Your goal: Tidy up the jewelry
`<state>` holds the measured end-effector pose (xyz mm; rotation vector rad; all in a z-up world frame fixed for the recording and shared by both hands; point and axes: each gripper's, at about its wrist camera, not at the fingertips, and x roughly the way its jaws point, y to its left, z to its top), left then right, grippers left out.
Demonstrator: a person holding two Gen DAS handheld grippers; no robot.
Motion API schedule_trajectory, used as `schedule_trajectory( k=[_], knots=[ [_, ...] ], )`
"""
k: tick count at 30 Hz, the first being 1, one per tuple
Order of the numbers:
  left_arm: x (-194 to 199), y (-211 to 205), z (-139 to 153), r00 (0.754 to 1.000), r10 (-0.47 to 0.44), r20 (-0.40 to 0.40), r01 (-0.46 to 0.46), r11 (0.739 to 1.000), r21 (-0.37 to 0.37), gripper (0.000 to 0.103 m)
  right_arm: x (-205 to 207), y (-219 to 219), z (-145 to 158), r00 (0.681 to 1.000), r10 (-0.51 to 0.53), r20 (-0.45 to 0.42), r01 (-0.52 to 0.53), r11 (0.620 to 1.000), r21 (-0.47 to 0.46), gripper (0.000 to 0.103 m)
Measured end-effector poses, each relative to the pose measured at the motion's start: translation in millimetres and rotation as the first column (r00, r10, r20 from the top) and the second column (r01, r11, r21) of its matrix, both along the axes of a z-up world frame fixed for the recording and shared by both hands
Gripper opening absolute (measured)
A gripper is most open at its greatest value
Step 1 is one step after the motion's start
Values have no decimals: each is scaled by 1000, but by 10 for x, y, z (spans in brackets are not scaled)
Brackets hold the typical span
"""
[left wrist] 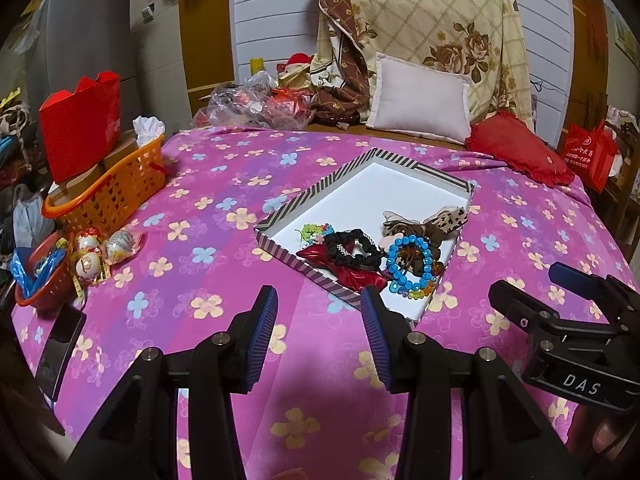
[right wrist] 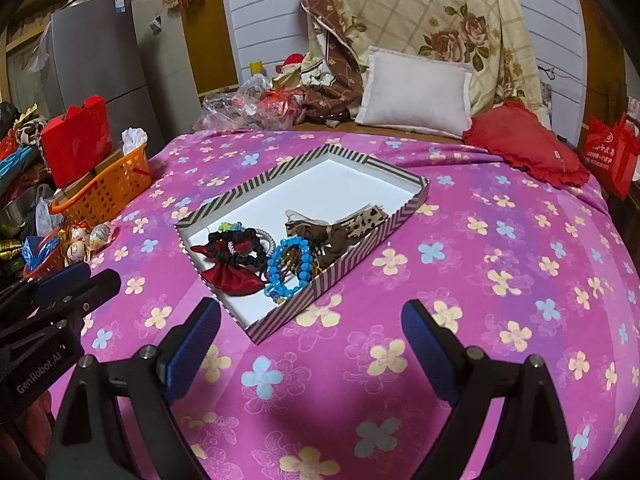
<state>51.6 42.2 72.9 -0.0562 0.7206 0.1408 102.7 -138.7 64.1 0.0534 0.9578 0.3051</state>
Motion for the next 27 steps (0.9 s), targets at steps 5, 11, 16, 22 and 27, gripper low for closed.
schedule_trajectory(
  k=[5,11,16,22,27],
  knots=[
    [36,14,-30,1000,3,-4,-3,1000,3,39,11,7,-27,1000,2,-5,-2,1000,5,94],
    [63,10,-62,1000,1,-10,-1,1000,7,39,33,32,-58,1000,8,-11,-8,1000,7,94],
    [89,2,-89,1000,-2,-15,2,1000,7,39,52,53,-77,1000,14,-17,-14,1000,6,94],
    [117,-4,-121,1000,-11,-14,11,1000,7,39,61,62,-87,1000,17,-19,-17,1000,6,94],
    [96,-4,-86,1000,-18,21,19,1000,-14,39,71,59,-116,1000,17,-26,-16,1000,11,94]
  ],
)
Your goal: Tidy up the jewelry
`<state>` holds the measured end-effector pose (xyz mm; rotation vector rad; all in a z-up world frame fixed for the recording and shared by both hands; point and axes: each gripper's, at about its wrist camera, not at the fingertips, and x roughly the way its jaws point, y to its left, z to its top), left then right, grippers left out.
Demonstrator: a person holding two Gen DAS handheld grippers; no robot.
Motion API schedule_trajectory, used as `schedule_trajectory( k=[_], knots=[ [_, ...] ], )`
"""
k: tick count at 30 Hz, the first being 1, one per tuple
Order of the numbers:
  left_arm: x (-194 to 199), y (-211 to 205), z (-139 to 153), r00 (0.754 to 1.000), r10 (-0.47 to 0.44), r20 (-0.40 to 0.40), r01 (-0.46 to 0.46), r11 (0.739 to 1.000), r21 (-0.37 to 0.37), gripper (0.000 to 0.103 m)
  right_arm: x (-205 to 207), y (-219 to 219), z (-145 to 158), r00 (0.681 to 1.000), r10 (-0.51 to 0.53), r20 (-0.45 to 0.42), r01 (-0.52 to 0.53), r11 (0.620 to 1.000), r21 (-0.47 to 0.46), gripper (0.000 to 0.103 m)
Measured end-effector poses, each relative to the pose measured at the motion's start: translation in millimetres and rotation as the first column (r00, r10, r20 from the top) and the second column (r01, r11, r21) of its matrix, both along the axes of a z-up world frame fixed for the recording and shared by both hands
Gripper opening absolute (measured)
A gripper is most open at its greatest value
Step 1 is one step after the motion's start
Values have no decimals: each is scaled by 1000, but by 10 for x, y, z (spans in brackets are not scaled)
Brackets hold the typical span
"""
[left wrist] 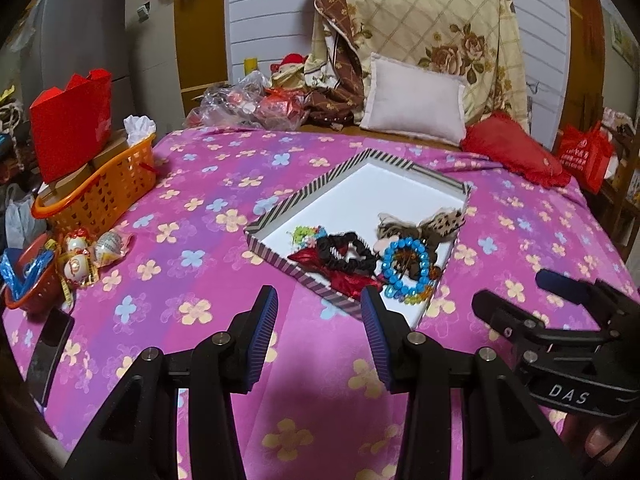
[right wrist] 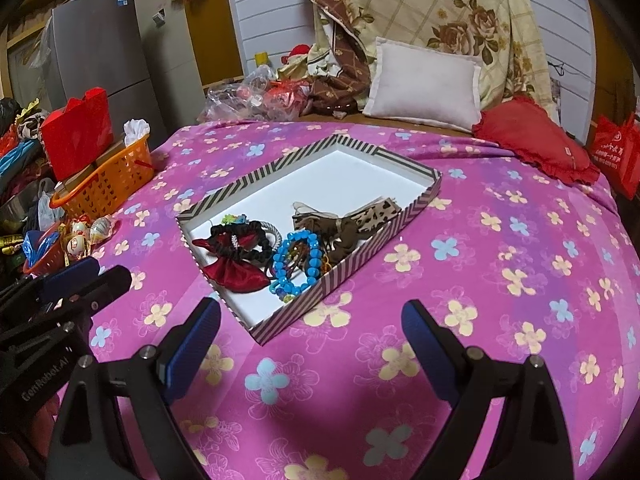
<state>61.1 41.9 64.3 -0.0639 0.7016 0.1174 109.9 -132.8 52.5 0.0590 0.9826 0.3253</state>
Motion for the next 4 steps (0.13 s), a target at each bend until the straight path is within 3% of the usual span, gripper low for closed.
schedule_trajectory(
  k=[4],
  knots=[
    [31,47,10,1000,17,-13,-17,1000,3,39,-2,-52,-11,1000,-5,-1,5,1000,-1,94]
  ],
)
